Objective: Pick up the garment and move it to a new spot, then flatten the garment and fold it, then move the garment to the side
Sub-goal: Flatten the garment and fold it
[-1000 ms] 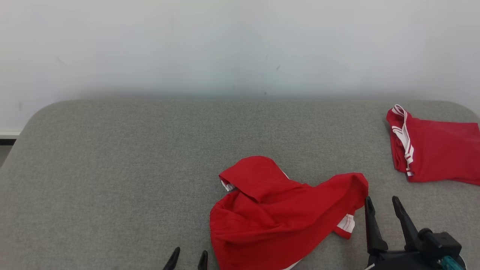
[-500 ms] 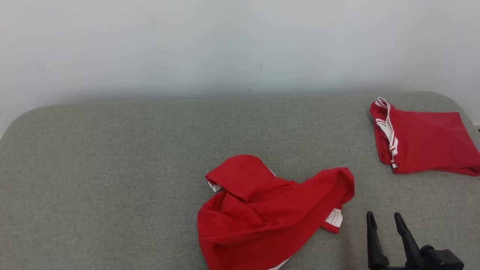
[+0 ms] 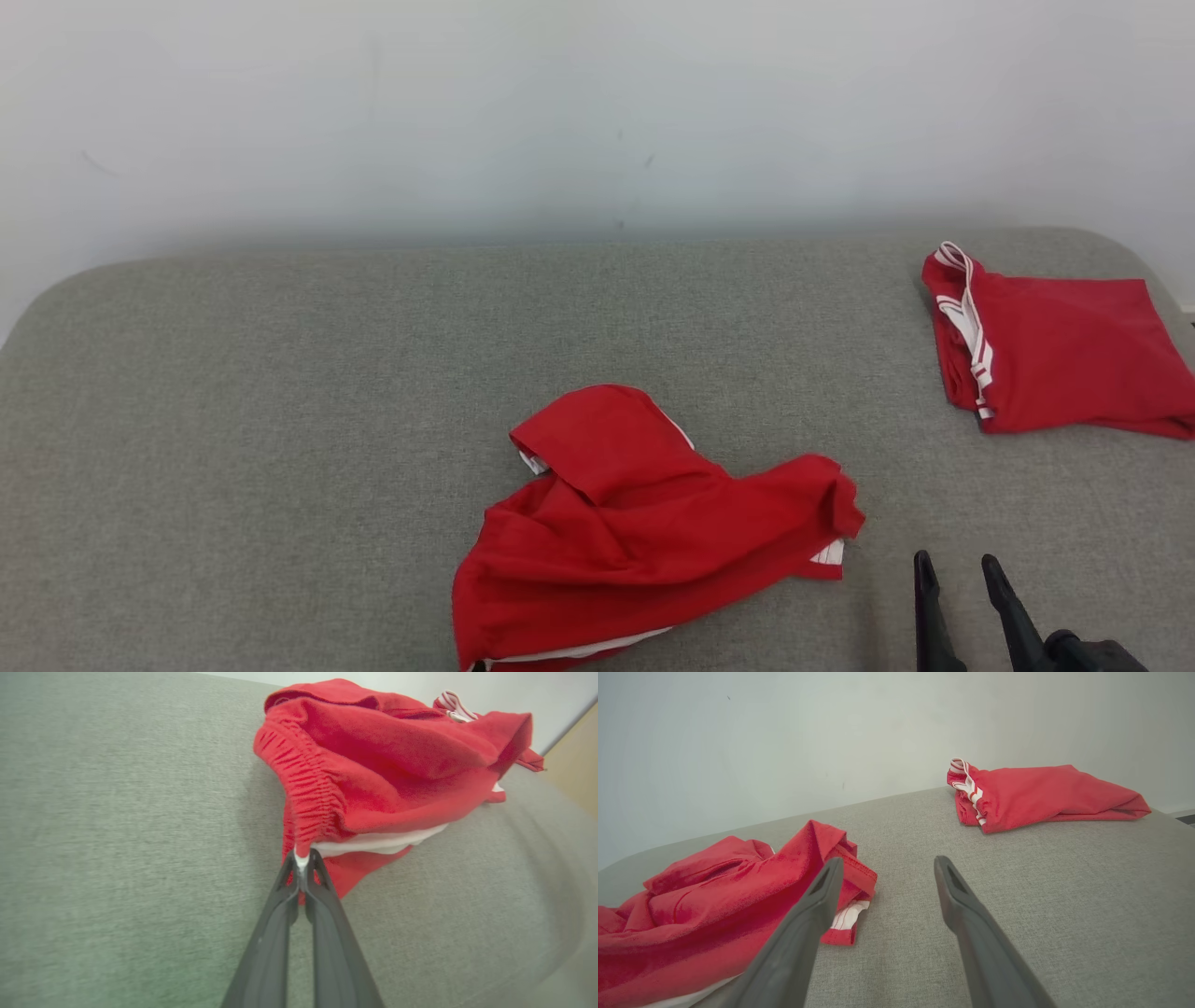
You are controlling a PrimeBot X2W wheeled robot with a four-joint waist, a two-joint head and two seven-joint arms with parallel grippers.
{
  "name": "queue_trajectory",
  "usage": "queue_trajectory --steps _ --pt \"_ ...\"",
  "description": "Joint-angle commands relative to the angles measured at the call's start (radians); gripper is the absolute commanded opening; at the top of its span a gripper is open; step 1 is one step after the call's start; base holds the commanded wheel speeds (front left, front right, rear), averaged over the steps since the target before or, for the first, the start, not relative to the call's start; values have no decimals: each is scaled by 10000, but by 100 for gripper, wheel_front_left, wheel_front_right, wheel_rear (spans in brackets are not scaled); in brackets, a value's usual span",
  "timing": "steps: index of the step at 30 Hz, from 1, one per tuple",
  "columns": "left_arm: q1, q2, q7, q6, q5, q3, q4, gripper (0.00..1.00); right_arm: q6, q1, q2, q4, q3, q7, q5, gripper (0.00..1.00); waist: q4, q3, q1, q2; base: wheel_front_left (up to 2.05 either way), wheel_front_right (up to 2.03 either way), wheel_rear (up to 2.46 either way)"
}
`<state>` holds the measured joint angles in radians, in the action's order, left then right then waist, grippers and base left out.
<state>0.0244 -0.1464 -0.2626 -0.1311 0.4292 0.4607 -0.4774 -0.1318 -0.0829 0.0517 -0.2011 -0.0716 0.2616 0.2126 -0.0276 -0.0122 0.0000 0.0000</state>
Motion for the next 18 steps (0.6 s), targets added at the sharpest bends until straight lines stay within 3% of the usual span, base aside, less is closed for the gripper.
queue_trajectory --steps 1,7,14,15,18 --pt "-1 -261 -33 14 64 -289 215 0 28 -125 -24 -166 62 32 95 100 173 52 0 0 0 0 0" --pt "-286 -875 -34 14 210 -357 634 0 28 -97 -17 -1057 439 34 -345 100 348 96 0 0 0 0 0" --pt "-569 -989 -34 14 65 -528 719 0 28 88 87 -1281 866 34 -471 100 445 82 0 0 0 0 0" --pt "-561 -870 -34 14 -65 -555 756 100 28 147 86 -1217 1052 34 -363 100 482 71 0 0 0 0 0" --pt "-667 -675 -34 14 -181 -707 942 100 28 218 134 -1121 1302 32 -164 100 524 75 0 0 0 0 0"
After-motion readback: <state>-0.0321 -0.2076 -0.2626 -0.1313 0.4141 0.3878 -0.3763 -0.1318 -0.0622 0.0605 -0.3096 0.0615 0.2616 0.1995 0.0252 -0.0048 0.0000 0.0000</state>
